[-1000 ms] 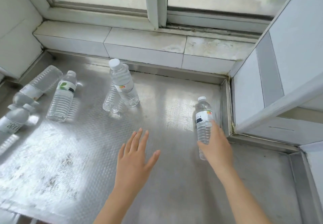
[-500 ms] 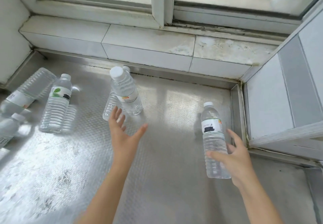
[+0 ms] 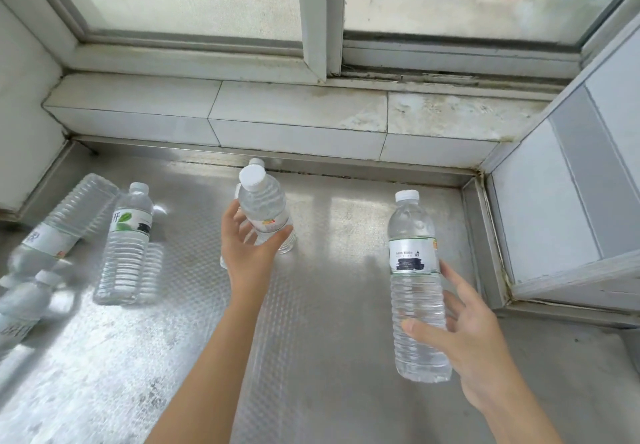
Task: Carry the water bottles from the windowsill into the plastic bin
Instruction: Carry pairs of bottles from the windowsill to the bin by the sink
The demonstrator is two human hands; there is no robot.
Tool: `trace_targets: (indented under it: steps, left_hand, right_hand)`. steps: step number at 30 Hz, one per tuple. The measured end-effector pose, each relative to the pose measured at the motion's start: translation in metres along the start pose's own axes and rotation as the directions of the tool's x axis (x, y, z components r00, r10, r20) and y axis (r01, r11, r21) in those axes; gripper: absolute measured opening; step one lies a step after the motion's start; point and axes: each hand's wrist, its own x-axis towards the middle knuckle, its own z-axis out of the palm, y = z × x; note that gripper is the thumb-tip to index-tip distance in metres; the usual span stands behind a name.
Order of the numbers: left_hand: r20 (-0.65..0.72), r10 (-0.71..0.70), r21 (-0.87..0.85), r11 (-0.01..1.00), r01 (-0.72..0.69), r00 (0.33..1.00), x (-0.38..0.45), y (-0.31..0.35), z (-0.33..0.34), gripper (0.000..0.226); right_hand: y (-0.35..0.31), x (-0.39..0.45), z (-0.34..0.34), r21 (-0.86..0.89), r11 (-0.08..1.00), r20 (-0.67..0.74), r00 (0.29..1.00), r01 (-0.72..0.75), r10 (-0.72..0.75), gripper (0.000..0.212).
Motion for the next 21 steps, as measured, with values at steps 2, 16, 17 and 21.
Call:
trace_targets:
  steps: [2, 16, 17, 21]
  left_hand:
    - [-0.005, 0.004, 0.005, 1.0, -0.004, 1.0, 0.001, 0.002, -0.002, 0.082]
    - [0.383, 0.011, 0.037, 0.999, -0.027, 0.924, -0.082, 0.052, -0.013, 0.079]
    - [0.429, 0.015, 0.04, 0.999, -0.036, 0.903, -0.092, 0.056, -0.013, 0.08]
    - [0.579, 0.008, 0.023, 0.999, -0.026, 0.816, -0.139, 0.071, -0.011, 0.075]
  right_hand:
    - [0.0, -0.007, 0.003, 0.02, 1.0, -0.015, 1.0, 0.017, -0.016, 0.098]
    - [0.005, -0.086, -0.009, 0.113, 0.983, -0.176, 0.977, 0.143, -0.121, 0.097]
    - [0.008, -0.095, -0.011, 0.12, 0.982, -0.193, 0.973, 0.148, -0.123, 0.097]
    - [0.021, -0.137, -0.026, 0.155, 0.973, -0.282, 0.951, 0.174, -0.126, 0.09]
